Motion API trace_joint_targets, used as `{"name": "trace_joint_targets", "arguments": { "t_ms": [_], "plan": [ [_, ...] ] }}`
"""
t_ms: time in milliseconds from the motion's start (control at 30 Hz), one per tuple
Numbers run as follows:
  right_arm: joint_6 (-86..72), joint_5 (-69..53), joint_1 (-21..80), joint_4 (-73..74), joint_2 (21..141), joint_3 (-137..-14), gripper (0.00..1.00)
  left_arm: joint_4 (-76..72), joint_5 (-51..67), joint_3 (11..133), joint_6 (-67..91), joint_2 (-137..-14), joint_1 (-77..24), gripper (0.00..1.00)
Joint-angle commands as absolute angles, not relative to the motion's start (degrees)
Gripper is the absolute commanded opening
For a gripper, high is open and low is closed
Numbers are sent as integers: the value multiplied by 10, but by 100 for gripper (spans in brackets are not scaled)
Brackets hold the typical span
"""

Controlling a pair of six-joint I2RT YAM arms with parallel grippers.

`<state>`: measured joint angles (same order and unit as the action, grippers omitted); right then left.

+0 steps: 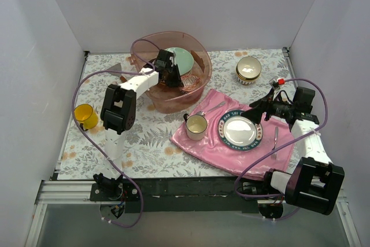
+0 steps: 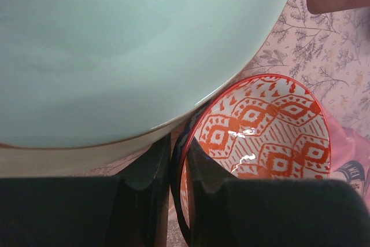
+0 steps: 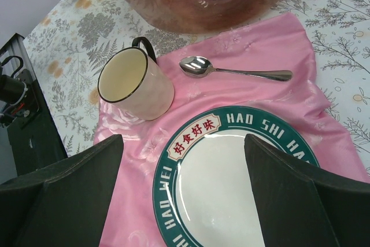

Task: Place the mixed dishes into the plastic bin
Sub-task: Place the bowl in the plastic bin.

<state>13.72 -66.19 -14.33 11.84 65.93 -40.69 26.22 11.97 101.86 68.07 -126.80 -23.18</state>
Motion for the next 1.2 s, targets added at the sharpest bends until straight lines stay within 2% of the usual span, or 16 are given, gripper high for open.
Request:
{"name": "trace_joint_targets", "arguments": {
  "t_ms": [0, 267, 533, 733, 967, 1000, 1167],
  "plan": [
    [143, -672, -149, 105, 649, -404, 92, 261, 117, 1068, 686, -1268, -240, 1],
    [143, -674, -149, 105, 648, -405, 92, 272, 97, 1085, 686, -1292, -250, 10],
    [144, -673, -149, 105, 648, -406, 92, 277, 91, 1092, 683, -1296, -252, 36],
    [145, -672, -150, 105, 650, -407, 92, 278, 91, 1086, 679, -1280, -252, 40],
    [146, -671, -152, 105, 650, -407, 92, 278, 82, 1081, 668, -1246, -252, 54],
    [147, -671, -151, 105, 650, -407, 92, 279, 80, 1081, 667, -1237, -252, 59],
    [151, -668, -153, 109, 650, -408, 92, 280, 67, 1074, 656, -1211, -253, 65]
  ]
}}
